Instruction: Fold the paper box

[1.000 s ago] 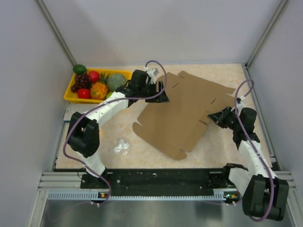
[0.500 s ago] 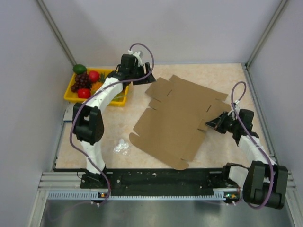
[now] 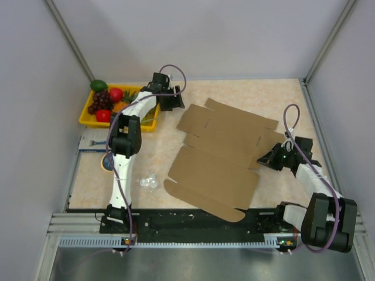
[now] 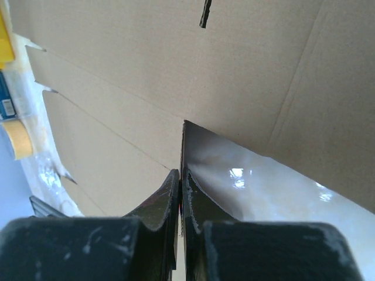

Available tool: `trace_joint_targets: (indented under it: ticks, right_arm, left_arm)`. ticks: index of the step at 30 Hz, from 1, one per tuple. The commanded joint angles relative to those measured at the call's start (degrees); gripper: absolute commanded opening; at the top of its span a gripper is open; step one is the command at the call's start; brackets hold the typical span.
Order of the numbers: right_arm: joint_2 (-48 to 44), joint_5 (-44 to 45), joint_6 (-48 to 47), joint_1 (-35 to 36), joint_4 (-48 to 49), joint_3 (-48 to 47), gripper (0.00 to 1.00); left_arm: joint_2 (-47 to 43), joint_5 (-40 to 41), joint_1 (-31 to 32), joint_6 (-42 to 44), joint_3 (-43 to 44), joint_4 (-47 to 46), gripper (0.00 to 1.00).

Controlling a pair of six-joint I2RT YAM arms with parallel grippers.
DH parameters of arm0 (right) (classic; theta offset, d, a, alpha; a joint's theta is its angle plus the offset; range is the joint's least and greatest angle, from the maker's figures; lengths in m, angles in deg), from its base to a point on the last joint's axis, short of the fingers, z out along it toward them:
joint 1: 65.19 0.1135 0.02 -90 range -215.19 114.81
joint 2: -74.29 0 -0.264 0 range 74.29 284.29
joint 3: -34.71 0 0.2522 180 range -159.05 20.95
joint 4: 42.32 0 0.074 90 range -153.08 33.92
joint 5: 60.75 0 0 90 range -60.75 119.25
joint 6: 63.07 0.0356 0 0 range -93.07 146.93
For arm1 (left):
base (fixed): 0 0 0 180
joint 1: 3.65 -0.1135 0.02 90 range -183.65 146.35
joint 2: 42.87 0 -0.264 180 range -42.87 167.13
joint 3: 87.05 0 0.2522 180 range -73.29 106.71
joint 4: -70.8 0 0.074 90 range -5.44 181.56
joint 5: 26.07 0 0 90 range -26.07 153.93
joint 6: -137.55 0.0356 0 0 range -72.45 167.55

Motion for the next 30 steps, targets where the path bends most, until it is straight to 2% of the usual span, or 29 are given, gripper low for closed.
trace_joint_targets:
  ticks: [1, 7, 12, 19, 23, 28, 29, 30]
  right_arm:
    - [-2.92, 3.82, -1.97, -1.33, -0.09, -1.82, 0.00]
    - [-2.48, 2.60, -2.14, -2.56, -0.18, -2.43, 0.00]
    - [-2.66, 1.28, -2.14, -2.56, -0.18, -2.61, 0.00]
    - [-2.66, -0.57, -1.88, -2.47, 0.26, -2.52, 0.00]
    - [-2.57, -1.10, -1.71, -2.56, 0.97, -2.00, 0.00]
    - [-2.92, -1.10, -1.53, -2.56, 0.97, -2.08, 0.00]
    - [-3.01, -0.93, -1.53, -2.56, 0.97, -2.08, 0.05]
    - [-2.92, -1.01, -1.44, -2.47, 0.88, -2.17, 0.15]
  left_arm:
    - [0.53, 0.08, 0.00, -0.10, 3.35, 1.19, 0.73]
    - [3.34, -5.71, 0.27, -2.12, 1.60, 2.08, 0.67]
    - [2.29, -15.62, 0.35, -5.71, -3.50, -5.21, 0.68]
    - [3.00, -21.88, 0.44, -8.89, -3.68, -9.51, 0.62]
    - [1.76, -25.40, 0.44, -11.87, -4.56, -14.17, 0.44]
    - [0.62, -25.58, 0.44, -12.06, -4.47, -15.24, 0.29]
    - [0.45, -25.32, 0.44, -11.53, -4.56, -15.15, 0.24]
    - [0.27, -25.14, 0.44, -11.27, -4.74, -15.07, 0.15]
